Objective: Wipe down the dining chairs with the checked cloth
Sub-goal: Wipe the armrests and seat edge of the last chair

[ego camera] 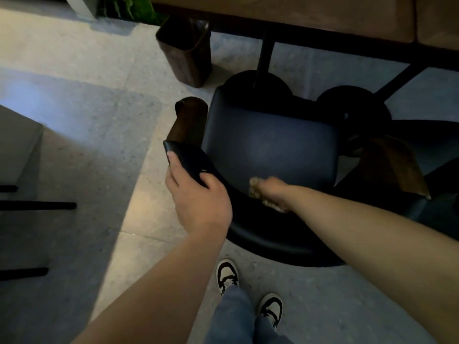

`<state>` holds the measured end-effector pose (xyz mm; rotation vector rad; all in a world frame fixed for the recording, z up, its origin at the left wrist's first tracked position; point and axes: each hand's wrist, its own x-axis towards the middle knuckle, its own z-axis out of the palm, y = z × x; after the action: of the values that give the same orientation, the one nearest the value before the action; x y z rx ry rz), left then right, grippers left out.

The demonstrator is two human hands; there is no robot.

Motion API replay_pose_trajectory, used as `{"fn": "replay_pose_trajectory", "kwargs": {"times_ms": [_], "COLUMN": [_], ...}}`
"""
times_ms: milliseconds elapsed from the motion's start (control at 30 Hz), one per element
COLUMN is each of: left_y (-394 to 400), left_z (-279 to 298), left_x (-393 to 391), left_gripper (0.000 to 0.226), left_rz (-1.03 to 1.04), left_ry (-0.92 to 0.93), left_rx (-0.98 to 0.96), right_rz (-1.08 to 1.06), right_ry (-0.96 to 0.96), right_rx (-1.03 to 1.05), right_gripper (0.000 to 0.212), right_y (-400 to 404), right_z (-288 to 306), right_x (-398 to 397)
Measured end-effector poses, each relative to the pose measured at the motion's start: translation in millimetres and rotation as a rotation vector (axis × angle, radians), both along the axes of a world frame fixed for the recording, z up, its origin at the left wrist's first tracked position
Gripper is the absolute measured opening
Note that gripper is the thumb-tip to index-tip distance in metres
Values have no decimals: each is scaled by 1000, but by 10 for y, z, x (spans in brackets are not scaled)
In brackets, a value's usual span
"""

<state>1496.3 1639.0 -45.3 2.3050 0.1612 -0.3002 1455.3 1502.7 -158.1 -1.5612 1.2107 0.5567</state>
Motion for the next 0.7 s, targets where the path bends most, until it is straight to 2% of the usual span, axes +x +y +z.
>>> {"fn": "replay_pose_trajectory", "kwargs": {"times_ms": [33, 133, 300, 467, 567, 633, 700], "left_y": [2, -1, 20, 60, 172, 194, 115], "left_z": [-8, -34, -62, -37, 14, 33, 50], "left_x": [2, 14, 18, 23, 95, 355, 688], "left_gripper": [65, 66, 65, 65, 58, 53, 49], "left_rz": [3, 1, 13, -4, -47, -34, -8], "left_ry": [1, -18, -8, 40, 58, 118, 218], "left_rx": [-11, -38, -77, -176, -232, -227, -183], "right_rz": [123, 327, 385, 442, 395, 369, 104], "right_ry": [62, 45, -74, -383, -523, -565, -599], "right_rx": [31, -132, -214, -453, -496, -415, -221], "right_gripper": [33, 39, 23, 22, 29, 28, 26], "right_y": [50, 93, 205, 599, 863, 930, 812], "right_z": [-112, -155, 387, 1112, 1416, 1517, 1565], "right_x": [29, 147, 83, -227, -455, -525, -453]}}
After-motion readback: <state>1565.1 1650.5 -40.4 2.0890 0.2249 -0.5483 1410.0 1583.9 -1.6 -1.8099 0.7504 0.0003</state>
